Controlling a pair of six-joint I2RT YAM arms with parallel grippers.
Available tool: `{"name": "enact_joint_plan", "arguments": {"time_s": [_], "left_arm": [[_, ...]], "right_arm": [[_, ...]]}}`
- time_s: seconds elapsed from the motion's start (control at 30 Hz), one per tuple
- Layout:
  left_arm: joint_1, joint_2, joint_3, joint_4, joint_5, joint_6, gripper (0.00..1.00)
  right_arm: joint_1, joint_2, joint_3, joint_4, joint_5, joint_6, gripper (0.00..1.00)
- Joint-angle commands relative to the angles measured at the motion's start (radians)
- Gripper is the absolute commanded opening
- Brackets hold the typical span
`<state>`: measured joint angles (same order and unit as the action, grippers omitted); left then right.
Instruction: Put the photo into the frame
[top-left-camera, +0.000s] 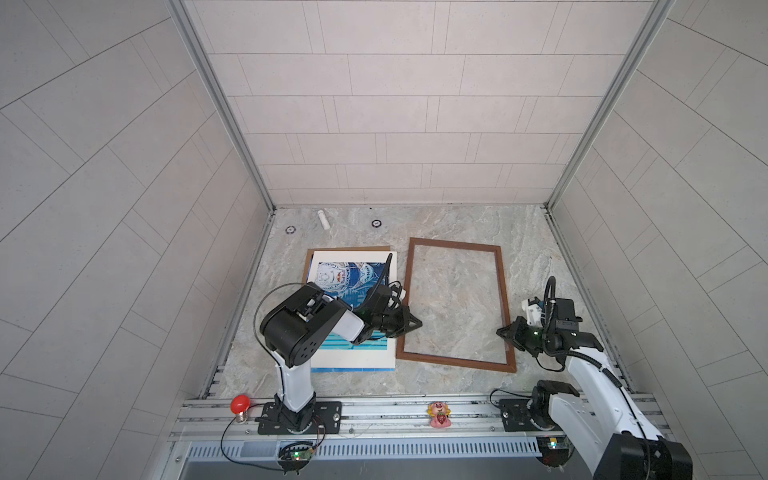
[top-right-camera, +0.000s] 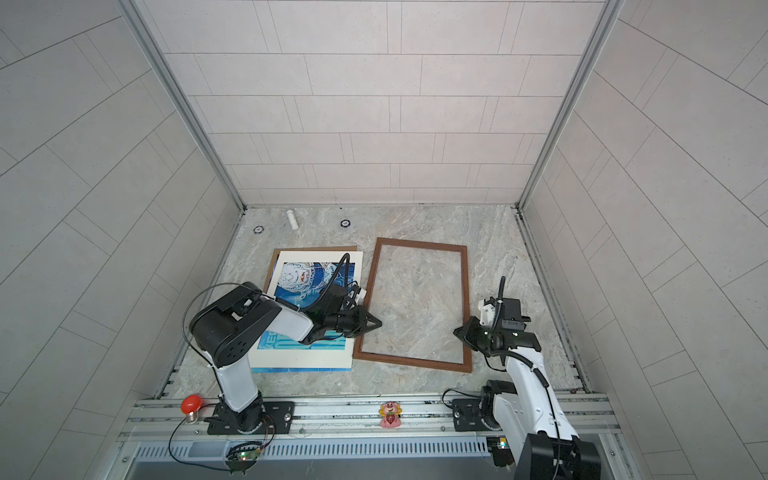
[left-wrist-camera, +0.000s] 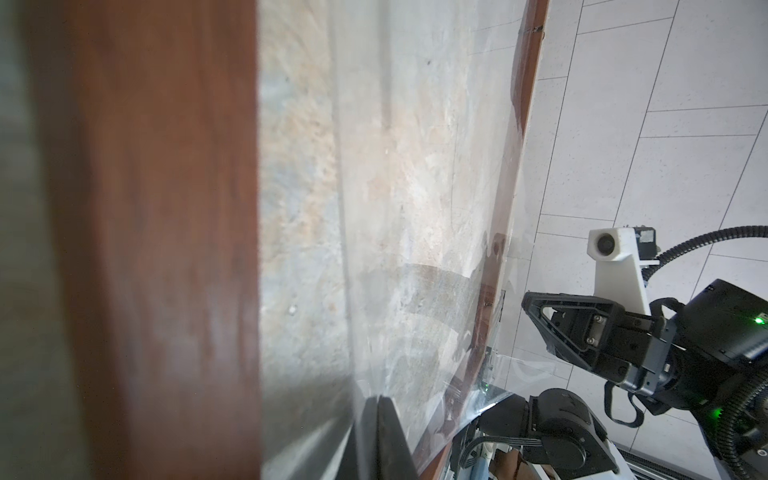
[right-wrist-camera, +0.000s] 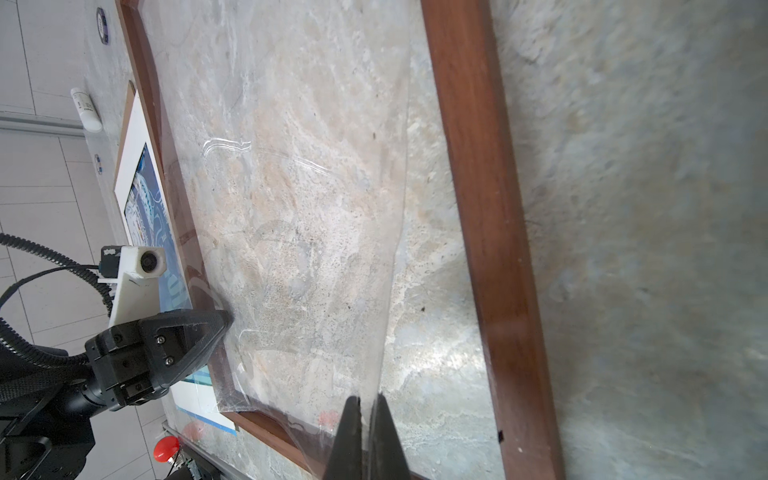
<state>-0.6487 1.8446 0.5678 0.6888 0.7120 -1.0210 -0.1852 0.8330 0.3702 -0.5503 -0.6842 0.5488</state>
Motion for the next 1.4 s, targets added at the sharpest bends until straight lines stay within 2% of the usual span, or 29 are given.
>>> {"name": "enact_joint_plan", "arguments": {"time_s": [0.0,0.13,0.27,0.43,0.53,0.63,0.8,1.03,1.37], "left_arm": [[-0.007,0.034,-0.005,0.052,-0.015,-0.004,0.0],[-0.011,0.03,0.001,0.053,0.01,-0.023,0.0],[-0.012,0.01,0.011,-0.028,-0.022,0.024,0.0],[-0.01,0.016,0.023,-0.026,-0.019,0.018,0.0],[-0.011,0.011,0.024,-0.026,-0.019,0.015,0.01],[-0.011,0.011,0.029,-0.033,-0.017,0.018,0.02],[-0.009,0.012,0.038,-0.038,-0.016,0.018,0.04],[0.002,0.004,0.062,-0.099,-0.002,0.059,0.04],[0.033,0.013,0.066,-0.09,0.022,0.064,0.02]], "right_arm": [[0.004,-0.008,0.013,-0.021,0.029,-0.021,0.0],[0.004,-0.013,0.022,-0.043,0.072,-0.019,0.0],[0.004,-0.003,0.028,-0.061,0.103,-0.017,0.25],[0.004,-0.03,0.045,-0.106,0.175,-0.001,0.56],[0.004,-0.066,0.041,-0.107,0.223,0.008,0.66],[0.004,-0.071,0.038,-0.097,0.247,0.016,0.71],[0.004,-0.006,0.023,-0.051,0.217,0.022,0.72],[0.004,0.048,-0.004,-0.004,0.192,0.034,0.69],[0.004,0.036,-0.017,0.006,0.203,0.036,0.5]]}}
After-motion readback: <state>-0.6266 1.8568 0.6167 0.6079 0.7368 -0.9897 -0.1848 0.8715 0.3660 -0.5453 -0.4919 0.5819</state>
